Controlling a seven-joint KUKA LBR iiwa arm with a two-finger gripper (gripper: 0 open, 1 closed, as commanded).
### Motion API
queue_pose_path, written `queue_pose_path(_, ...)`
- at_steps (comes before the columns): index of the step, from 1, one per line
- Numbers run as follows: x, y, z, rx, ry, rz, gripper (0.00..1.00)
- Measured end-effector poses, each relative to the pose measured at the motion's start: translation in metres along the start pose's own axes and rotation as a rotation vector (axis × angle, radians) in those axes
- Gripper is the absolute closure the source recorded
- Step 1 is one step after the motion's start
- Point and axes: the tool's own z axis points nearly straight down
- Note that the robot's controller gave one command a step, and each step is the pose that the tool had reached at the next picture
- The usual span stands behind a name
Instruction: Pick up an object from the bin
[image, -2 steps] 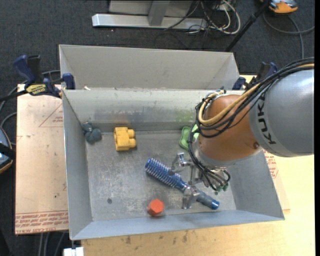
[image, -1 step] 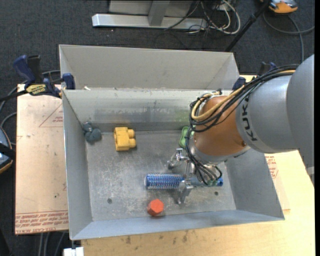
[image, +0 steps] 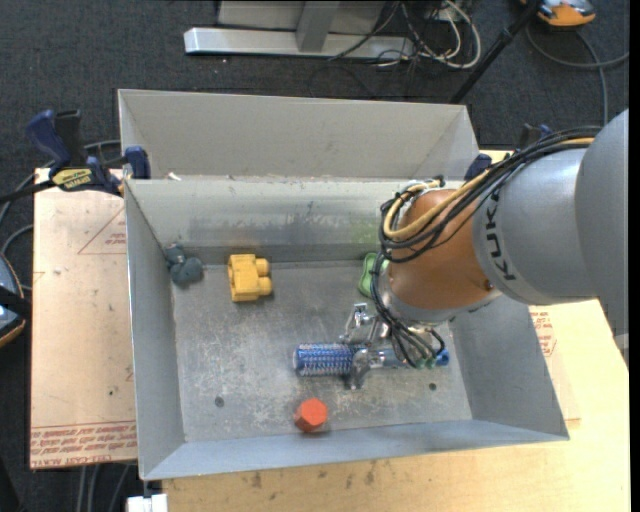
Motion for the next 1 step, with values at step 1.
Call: queue_pose_path(1, -0.0203, 0.0258, -0.1239, 0.000, 0.004, -0.376, 1.00)
